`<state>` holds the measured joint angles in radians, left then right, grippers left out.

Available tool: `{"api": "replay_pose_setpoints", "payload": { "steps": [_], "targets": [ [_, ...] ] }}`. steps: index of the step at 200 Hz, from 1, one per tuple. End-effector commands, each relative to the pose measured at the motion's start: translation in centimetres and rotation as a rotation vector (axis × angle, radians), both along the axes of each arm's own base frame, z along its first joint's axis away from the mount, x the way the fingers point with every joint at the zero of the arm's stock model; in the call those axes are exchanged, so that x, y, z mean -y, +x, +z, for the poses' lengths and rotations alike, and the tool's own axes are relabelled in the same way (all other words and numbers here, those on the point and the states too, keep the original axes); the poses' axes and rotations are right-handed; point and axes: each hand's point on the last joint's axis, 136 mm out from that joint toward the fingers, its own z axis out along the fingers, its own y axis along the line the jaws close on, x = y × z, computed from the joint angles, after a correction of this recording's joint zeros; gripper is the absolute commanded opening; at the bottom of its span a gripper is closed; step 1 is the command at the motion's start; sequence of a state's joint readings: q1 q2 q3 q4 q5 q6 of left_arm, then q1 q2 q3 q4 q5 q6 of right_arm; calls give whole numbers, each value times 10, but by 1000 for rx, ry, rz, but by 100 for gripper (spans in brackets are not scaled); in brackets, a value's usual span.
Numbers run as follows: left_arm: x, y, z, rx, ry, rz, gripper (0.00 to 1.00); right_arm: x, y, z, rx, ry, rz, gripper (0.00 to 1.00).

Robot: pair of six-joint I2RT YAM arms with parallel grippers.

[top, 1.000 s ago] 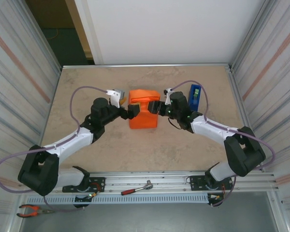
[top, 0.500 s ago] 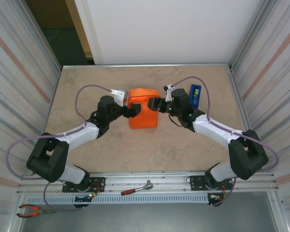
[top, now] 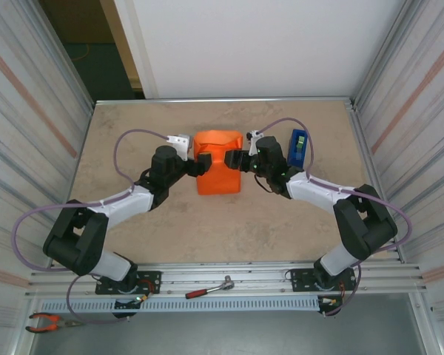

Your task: Wrap the gift box in paper

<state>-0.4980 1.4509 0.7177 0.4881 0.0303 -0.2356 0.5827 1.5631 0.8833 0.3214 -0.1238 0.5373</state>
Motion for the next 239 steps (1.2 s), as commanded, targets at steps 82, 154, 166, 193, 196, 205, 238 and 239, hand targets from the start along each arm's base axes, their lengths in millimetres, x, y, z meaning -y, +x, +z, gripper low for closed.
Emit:
{"api": "replay_pose_setpoints", "payload": {
  "steps": [82, 154, 166, 193, 196, 205, 238, 239],
  "targets": [
    [1, 10, 1, 15, 54, 18, 82, 7, -36, -14, -6, -38, -25, 65],
    [-6, -7, -19, -7, 59, 29, 78, 5, -23, 22, 79, -58, -39, 69],
    [-6, -8, -19, -9, 64, 27, 78, 2, -18, 25, 81, -65, -37, 69],
    [-5, -7, -13, 0, 54, 24, 78, -2, -8, 11, 51, -90, -34, 68],
    [-5, -6, -11, 4, 51, 24, 78, -2, -7, 8, 44, -96, -36, 67],
    [-4, -7, -4, 11, 40, 21, 80, -1, -8, -3, 28, -110, -34, 66],
    [-4, -10, 38, 60, -10, 9, 99, 6, -13, -29, -18, -119, -64, 64],
    [-4, -10, 40, 62, -13, 9, 99, 7, -14, -31, -21, -120, -66, 64]
  ]
}}
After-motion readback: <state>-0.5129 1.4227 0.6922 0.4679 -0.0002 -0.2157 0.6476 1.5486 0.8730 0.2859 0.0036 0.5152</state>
